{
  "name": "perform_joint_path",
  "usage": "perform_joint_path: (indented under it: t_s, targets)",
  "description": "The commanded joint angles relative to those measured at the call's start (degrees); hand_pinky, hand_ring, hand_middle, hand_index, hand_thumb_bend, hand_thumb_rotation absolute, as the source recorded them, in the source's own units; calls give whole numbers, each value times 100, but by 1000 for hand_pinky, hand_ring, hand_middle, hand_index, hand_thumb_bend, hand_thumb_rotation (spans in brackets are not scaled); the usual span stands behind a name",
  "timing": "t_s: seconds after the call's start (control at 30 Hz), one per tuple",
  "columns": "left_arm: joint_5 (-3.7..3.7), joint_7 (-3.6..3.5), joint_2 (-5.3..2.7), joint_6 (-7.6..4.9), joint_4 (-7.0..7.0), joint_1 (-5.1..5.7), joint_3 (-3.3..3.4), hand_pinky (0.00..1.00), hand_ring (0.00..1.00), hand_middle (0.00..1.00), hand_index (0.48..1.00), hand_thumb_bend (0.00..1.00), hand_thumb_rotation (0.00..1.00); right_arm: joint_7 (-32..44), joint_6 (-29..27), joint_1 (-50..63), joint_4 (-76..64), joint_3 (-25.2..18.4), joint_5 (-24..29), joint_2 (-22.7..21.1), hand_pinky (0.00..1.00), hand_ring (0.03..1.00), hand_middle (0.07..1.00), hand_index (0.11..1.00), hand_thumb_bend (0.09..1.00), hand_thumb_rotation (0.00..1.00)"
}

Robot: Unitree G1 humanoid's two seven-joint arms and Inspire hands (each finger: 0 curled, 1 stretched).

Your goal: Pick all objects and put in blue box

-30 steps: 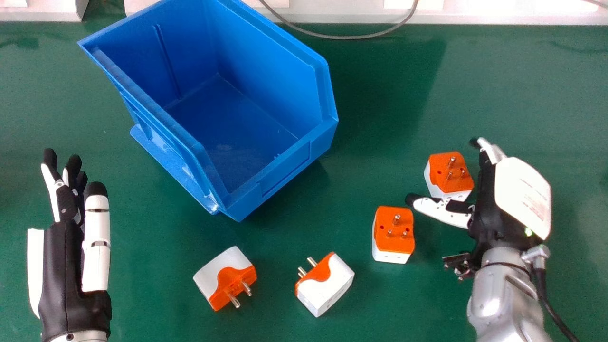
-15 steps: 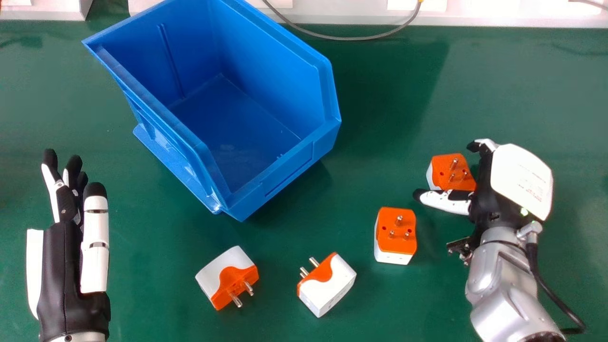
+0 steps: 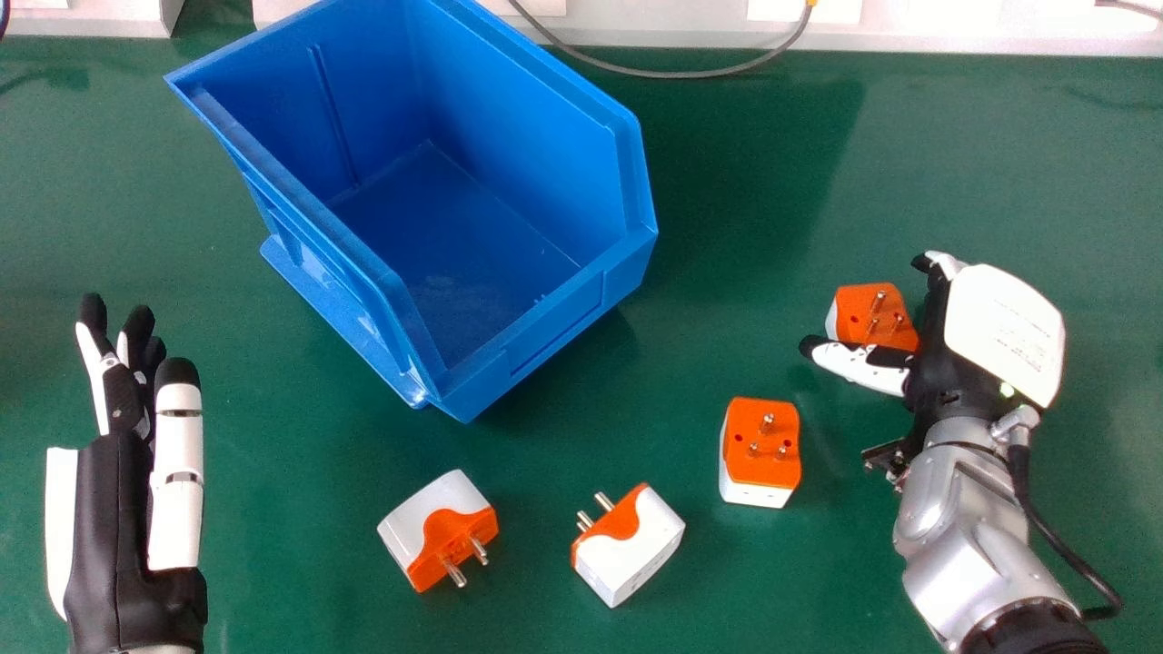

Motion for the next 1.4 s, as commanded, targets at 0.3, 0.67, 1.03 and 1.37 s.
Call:
perform_joint_path:
  t_s: [0.3,0.67,1.03,1.37]
  targets:
    - [-33,-11,-34,-188,-224,145,-1,1000,1000,1000,1000,292,868,-120,207,72,477,204,60,-143,502,579,642,633,476,309]
    - [-62,-13,-101,-164,-282,176,-42,1000,1000,1000,1000,341,856,329,210,57,344,129,397,-249,271,366,466,593,331,195]
    - [36,51,-173,-192,-281,204,-48,1000,1000,997,1000,346,846,496,160,246,-126,80,589,-335,375,496,573,590,292,116]
    - [45,59,-196,-185,-317,220,-76,1000,1000,1000,1000,381,840,295,-75,715,-973,64,504,-440,298,408,502,530,382,111]
